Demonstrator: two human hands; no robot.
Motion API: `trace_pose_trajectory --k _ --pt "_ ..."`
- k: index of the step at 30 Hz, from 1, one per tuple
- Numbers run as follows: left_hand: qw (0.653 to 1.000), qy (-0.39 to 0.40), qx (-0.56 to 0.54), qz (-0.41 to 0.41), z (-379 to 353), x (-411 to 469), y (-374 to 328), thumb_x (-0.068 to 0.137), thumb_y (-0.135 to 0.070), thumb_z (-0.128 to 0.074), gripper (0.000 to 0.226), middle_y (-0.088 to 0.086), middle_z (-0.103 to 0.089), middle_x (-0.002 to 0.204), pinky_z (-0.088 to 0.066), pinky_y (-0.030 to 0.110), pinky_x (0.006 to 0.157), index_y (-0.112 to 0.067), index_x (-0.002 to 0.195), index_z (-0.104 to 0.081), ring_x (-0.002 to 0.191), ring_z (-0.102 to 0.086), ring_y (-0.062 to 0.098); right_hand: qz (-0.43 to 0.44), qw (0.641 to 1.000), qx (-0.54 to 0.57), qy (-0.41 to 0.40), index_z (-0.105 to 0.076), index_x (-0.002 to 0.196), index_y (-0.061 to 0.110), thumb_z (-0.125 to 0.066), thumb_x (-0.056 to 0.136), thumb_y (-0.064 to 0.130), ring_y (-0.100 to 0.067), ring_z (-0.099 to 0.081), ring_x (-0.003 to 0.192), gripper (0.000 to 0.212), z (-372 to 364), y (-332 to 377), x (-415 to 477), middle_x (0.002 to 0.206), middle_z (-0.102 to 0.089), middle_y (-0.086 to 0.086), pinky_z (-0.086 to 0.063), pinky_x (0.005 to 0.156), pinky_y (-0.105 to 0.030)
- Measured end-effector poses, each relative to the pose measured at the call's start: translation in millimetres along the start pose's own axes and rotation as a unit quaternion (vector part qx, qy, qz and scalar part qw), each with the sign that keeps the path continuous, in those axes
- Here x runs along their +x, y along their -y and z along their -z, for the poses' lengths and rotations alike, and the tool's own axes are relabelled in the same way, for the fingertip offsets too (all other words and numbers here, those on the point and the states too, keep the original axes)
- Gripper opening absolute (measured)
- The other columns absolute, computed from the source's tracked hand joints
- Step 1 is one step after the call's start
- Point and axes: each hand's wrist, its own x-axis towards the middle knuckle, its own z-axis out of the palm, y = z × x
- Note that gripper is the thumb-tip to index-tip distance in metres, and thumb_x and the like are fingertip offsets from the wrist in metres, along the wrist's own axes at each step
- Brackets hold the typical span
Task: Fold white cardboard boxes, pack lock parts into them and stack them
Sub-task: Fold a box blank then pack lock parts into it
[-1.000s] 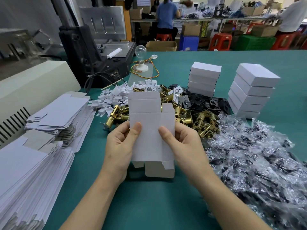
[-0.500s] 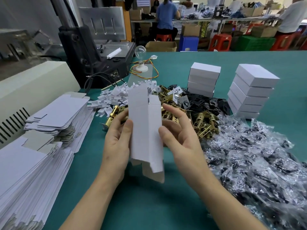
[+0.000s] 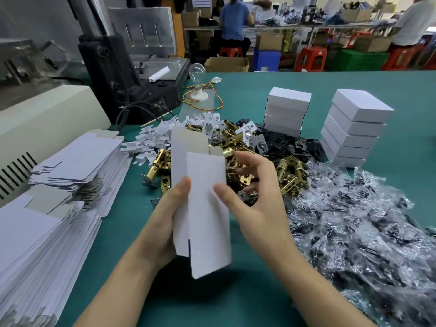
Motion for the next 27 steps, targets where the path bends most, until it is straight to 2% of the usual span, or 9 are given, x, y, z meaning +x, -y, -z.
trace_pose_trajectory --k 3,5,7,8,10,13,19,23,27 --pt "0.999 0.033 -0.019 0.006 -1.4 -1.7 0.3 0.059 -0.071 -0.091 0.073 0.011 -0.078 0.119 -0.064 0.037 0.08 -0.027 0.117 -0.081 0.103 -0.077 0.025 -0.065 0.991 0.112 0.038 -0.051 0.133 0.046 -0.072 0.088 0.048 -0.014 -0.065 0.117 0.05 -0.1 -1.8 1.3 0.127 -0.066 0.012 -0.056 0.092 -0.039" --pt "1.0 0.02 0.002 -0.014 -4.9 1.4 1.1 0.065 -0.072 -0.087 0.075 0.014 -0.075 0.126 -0.064 0.04 0.083 -0.025 0.123 -0.078 0.109 -0.076 0.029 -0.088 0.983 0.153 0.055 -0.052 0.133 0.046 -0.071 0.09 0.045 -0.018 -0.068 0.114 0.048 -0.5 -3.0 1.9 0.126 -0.069 0.006 -0.058 0.093 -0.048" --pt "0.998 -0.029 0.019 -0.06 -6.5 5.8 3.6 0.073 -0.067 -0.085 0.076 0.014 -0.073 0.13 -0.063 0.047 0.088 -0.023 0.133 -0.069 0.114 -0.074 0.031 -0.084 0.98 0.173 0.051 -0.053 0.134 0.044 -0.07 0.092 0.04 -0.019 -0.07 0.111 0.046 -0.4 -3.0 3.0 0.123 -0.071 0.002 -0.06 0.091 -0.046" --pt "0.993 -0.06 0.043 -0.095 -6.7 8.4 5.3 0.08 -0.06 -0.082 0.068 0.01 -0.075 0.127 -0.063 0.047 0.088 -0.025 0.134 -0.065 0.112 -0.074 0.028 -0.075 0.98 0.177 0.043 -0.054 0.133 0.043 -0.07 0.092 0.038 -0.019 -0.071 0.108 0.044 -0.1 -2.8 3.5 0.12 -0.072 0.001 -0.061 0.088 -0.043" --pt "0.969 -0.114 0.126 -0.178 -5.1 12.6 8.4 0.091 -0.044 -0.072 0.047 0.003 -0.077 0.12 -0.063 0.035 0.079 -0.032 0.134 -0.057 0.103 -0.074 0.018 -0.051 0.986 0.157 0.024 -0.055 0.131 0.043 -0.071 0.092 0.035 -0.018 -0.071 0.103 0.043 1.0 -2.4 3.9 0.113 -0.072 0.0 -0.06 0.083 -0.036" --pt "0.939 -0.125 0.19 -0.257 -1.2 13.5 11.6 0.094 -0.044 -0.067 0.047 0.004 -0.073 0.127 -0.061 0.029 0.078 -0.044 0.139 -0.053 0.111 -0.071 0.019 -0.027 0.993 0.117 0.01 -0.056 0.131 0.044 -0.073 0.092 0.034 -0.016 -0.07 0.098 0.043 1.4 -2.5 3.2 0.108 -0.072 0.002 -0.06 0.078 -0.032" --pt "0.936 -0.09 0.211 -0.268 1.3 12.4 14.2 0.097 -0.041 -0.062 0.036 -0.007 -0.074 0.121 -0.057 0.02 0.083 -0.048 0.133 -0.064 0.109 -0.07 0.007 -0.045 0.994 0.099 0.011 -0.062 0.124 0.044 -0.072 0.092 0.034 -0.007 -0.065 0.089 0.035 3.5 -1.9 1.9 0.103 -0.068 0.008 -0.059 0.072 -0.03" --pt "0.939 -0.075 0.219 -0.255 2.8 11.0 15.2 0.099 -0.04 -0.061 0.025 -0.007 -0.073 0.115 -0.058 0.019 0.076 -0.041 0.123 -0.069 0.1 -0.069 0.005 -0.056 0.994 0.086 0.026 -0.066 0.109 0.035 -0.067 0.095 0.037 -0.004 -0.062 0.084 0.015 4.0 0.4 1.4 0.099 -0.067 0.012 -0.061 0.07 -0.04" --pt "0.927 -0.093 0.259 -0.253 2.7 11.8 13.9 0.099 -0.045 -0.058 0.014 -0.009 -0.067 0.096 -0.052 0.02 0.068 -0.037 0.102 -0.068 0.083 -0.061 0.005 -0.063 0.995 0.077 0.032 -0.068 0.102 0.032 -0.064 0.098 0.038 -0.005 -0.063 0.081 0.009 4.4 2.9 1.2 0.096 -0.068 0.01 -0.058 0.067 -0.034"
